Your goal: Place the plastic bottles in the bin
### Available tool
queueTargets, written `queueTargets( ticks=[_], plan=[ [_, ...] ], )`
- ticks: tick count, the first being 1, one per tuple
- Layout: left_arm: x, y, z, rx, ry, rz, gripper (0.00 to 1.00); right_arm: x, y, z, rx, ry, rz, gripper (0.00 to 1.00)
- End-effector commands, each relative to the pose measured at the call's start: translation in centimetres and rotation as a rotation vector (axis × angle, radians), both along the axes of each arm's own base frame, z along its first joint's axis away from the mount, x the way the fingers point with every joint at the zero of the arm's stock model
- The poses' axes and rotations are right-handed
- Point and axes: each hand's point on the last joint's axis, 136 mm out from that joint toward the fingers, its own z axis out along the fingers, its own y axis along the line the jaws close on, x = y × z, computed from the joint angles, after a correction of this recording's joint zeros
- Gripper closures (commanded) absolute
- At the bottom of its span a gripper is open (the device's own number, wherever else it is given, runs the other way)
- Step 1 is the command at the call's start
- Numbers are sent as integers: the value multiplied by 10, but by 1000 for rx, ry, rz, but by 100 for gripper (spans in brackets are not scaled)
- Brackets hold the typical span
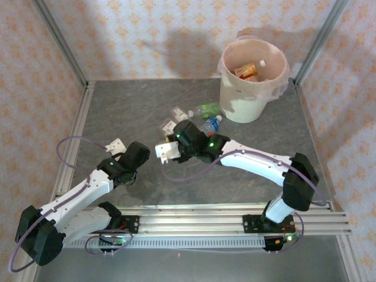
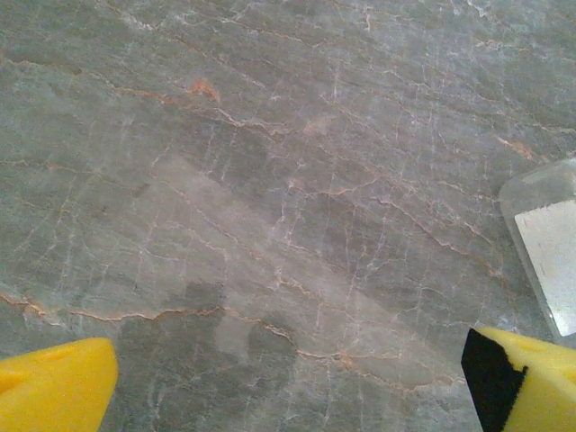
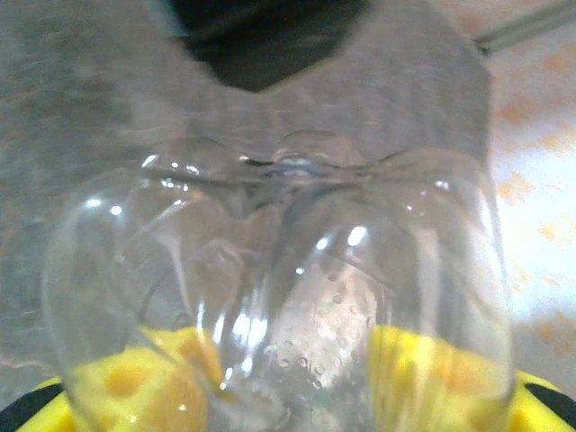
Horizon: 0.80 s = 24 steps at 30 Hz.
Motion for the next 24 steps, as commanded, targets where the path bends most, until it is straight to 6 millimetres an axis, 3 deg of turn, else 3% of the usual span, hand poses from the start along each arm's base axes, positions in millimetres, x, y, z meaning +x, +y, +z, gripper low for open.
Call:
queueTargets(
  ticks=[1, 4, 7, 10, 11, 15, 21, 24],
  plan=[
    [7, -1, 11, -13, -25, 16, 0, 22, -8, 72, 239, -9, -147, 100],
    [7, 0, 11, -13, -28, 19, 0, 44, -31, 118, 432, -9, -299, 100],
    [8, 0, 13, -14, -36, 20, 0, 64, -69, 174, 702, 33, -459, 100],
    [10, -1, 13, -15, -38, 19, 0, 80, -115, 224, 997, 83, -609, 100],
    [10, -2, 12, -17, -37, 18, 0, 88, -140, 244, 1135, 109, -680, 100],
    [12, -5, 11, -20, -26, 7, 0, 109, -203, 294, 1386, 89, -782, 100],
    [12, -7, 10, -30, -14, 6, 0, 140, -264, 359, 1609, -57, -842, 100],
    [11, -7, 9, -41, -19, 13, 0, 163, -292, 374, 1677, -156, -901, 100]
  ],
)
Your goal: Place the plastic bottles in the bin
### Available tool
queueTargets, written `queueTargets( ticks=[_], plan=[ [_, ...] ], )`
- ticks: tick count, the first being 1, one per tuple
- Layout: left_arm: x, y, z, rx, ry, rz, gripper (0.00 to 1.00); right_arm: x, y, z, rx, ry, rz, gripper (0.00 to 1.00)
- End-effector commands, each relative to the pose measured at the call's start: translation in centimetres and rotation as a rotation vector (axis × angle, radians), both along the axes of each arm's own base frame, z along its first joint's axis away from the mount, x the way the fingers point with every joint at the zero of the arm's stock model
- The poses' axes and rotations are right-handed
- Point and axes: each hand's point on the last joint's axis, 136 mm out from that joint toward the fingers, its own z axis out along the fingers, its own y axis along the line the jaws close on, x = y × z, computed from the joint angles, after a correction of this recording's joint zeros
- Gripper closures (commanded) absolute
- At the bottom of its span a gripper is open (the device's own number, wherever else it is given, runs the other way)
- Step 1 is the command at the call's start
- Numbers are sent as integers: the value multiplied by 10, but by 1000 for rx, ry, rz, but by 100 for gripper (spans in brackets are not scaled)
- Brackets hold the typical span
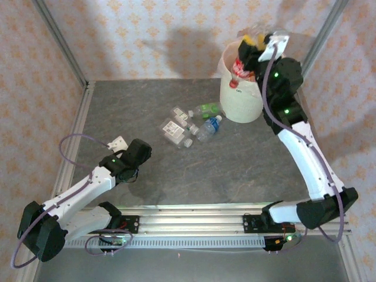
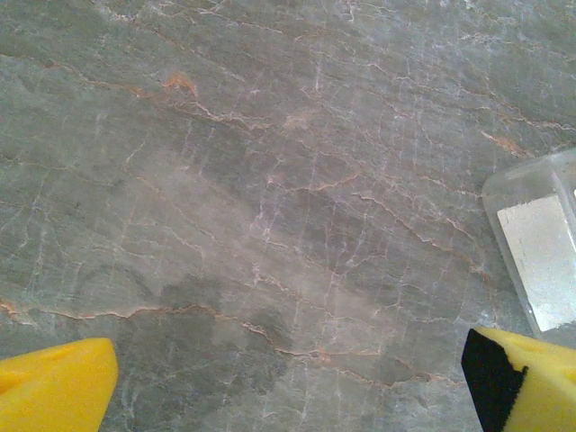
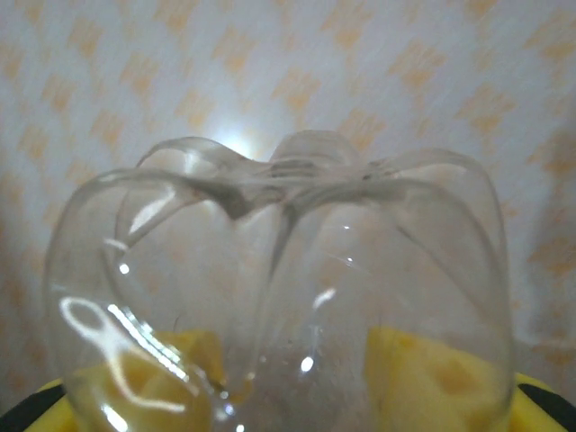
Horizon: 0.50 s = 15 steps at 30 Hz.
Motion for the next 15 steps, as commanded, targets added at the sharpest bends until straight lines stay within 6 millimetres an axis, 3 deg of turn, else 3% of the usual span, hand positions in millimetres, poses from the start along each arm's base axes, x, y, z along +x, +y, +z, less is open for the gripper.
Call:
queueTargets(
  ticks=[1, 5, 9, 15],
  plan=[
    [1, 1, 6, -20, -22, 20, 0, 26, -35, 23, 138, -76, -121, 100],
    [-2, 4, 7, -22, -27, 27, 0, 68, -68, 20, 145, -72, -238, 100],
    [-9, 11, 7, -21, -38, 45, 0, 99, -91, -6, 125, 27, -316, 100],
    [-17, 18, 5, -49, -83, 76, 0, 124, -82, -67, 36, 240, -188, 89]
  ],
)
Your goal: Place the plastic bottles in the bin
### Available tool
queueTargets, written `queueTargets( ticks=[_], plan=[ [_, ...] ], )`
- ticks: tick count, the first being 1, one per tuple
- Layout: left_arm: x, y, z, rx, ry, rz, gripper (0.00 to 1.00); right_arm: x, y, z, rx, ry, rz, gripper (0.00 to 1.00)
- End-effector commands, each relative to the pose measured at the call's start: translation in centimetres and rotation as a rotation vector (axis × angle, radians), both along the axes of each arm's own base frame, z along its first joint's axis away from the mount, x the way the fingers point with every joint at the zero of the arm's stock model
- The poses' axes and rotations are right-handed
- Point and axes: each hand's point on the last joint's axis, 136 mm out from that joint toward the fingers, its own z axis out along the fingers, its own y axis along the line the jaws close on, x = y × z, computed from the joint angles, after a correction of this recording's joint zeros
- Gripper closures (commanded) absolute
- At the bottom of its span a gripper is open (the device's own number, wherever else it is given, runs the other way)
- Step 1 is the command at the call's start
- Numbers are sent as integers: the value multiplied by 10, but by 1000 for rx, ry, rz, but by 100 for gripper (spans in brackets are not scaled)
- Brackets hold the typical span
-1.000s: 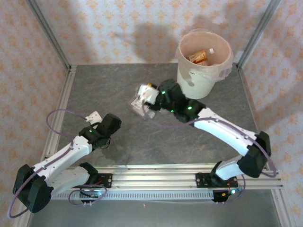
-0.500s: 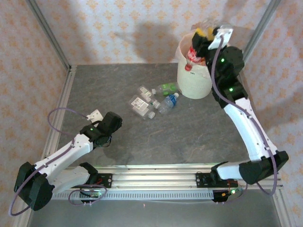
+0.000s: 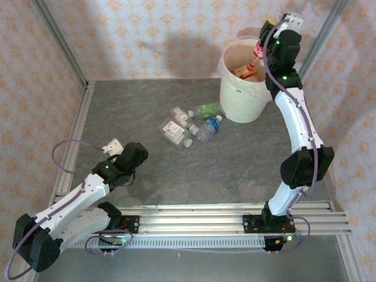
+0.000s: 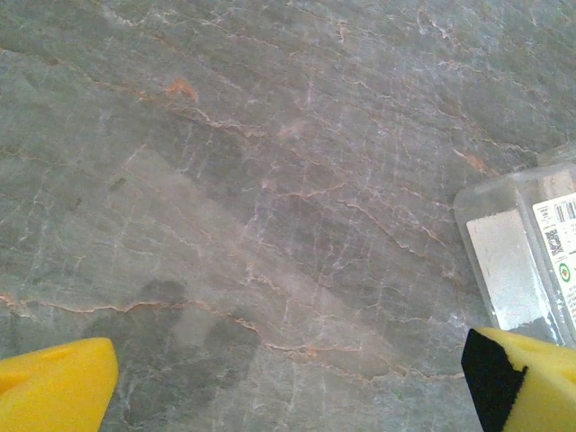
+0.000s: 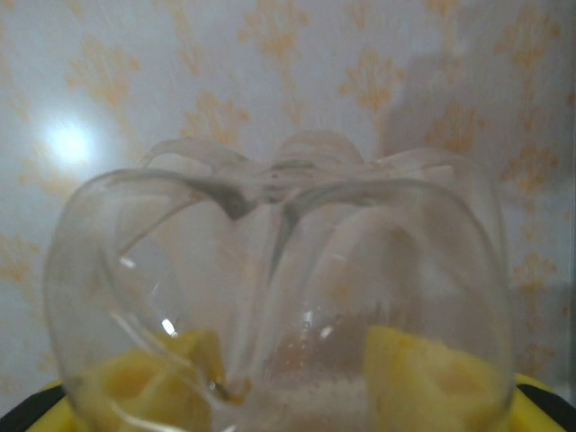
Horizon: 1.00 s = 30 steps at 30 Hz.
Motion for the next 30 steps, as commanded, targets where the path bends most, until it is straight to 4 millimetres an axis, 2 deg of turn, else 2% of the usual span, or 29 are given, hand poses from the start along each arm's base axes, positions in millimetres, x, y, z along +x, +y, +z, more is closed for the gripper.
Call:
queueTargets(
  ticks=[1, 4, 7, 11, 12, 13, 22, 30],
  plan=[
    [-7, 13, -3, 8, -14, 59, 0, -5, 16, -9, -37, 74, 128, 86],
    [-8, 15, -2, 6, -25, 61, 0, -4, 30, -38, -117, 162, 210, 78],
    [-7, 14, -1, 5, -32, 55, 0, -2, 34, -68, -152, 250, 232, 68],
    [0, 7, 0, -11, -38, 39, 0, 2, 40, -96, -164, 317, 272, 35],
    [1, 5, -1, -14, -36, 38, 0, 3, 42, -99, -165, 328, 284, 10],
    [3, 4, 0, -17, -35, 31, 0, 3, 42, -99, -162, 338, 289, 0],
    [12, -5, -2, 3, 5, 0, 0, 3, 23, -79, -84, 377, 175, 1],
    [13, -8, -7, 3, 27, -11, 0, 1, 33, -98, -3, 551, 224, 1]
  ],
)
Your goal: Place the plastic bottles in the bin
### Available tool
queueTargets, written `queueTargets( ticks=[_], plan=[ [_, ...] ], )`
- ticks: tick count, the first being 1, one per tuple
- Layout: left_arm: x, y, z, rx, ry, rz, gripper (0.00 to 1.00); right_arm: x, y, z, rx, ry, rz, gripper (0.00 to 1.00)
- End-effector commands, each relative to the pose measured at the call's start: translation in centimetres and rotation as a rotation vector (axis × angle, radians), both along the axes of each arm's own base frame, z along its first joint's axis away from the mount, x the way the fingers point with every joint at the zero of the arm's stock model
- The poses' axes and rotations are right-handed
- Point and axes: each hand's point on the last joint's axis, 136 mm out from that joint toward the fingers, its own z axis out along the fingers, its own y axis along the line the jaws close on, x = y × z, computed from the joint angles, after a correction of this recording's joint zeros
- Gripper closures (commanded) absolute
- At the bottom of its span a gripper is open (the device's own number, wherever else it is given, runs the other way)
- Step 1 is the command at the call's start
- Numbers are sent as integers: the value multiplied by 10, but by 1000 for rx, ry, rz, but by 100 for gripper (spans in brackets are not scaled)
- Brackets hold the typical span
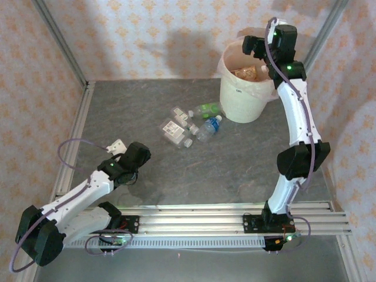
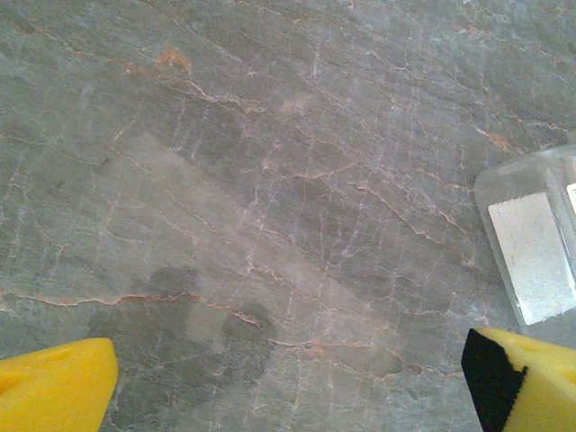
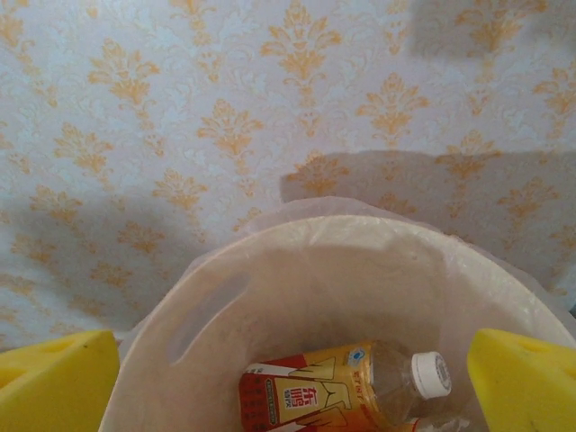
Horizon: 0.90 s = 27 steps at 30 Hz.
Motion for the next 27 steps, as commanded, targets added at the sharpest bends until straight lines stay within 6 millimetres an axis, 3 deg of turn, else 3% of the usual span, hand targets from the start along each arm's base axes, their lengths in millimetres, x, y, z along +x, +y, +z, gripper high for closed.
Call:
queueTargets(
  ticks=[1, 6, 9, 12, 16, 20, 24, 27],
  plan=[
    [6, 1, 10, 3, -21, 7, 0, -9, 5, -35, 56, 189, 9, 1],
    [5, 2, 8, 6, -15, 10, 0, -26, -2, -52, 41, 333, -31, 6],
    [4, 2, 6, 6, -12, 12, 0, -35, 15, -68, 84, 409, 59, 11],
    [5, 2, 5, 8, -3, 10, 0, -37, 35, -85, 156, 480, 145, 23],
    [5, 1, 3, 9, 4, 7, 0, -31, 29, -109, 154, 540, 97, 46],
    [4, 3, 2, 16, 12, 10, 0, -28, 35, -123, 169, 576, 118, 52],
    [4, 3, 1, 17, 14, 10, 0, -26, 34, -122, 169, 567, 115, 52],
    [5, 2, 1, 18, 15, 9, 0, -25, 33, -106, 162, 521, 110, 51]
  ],
)
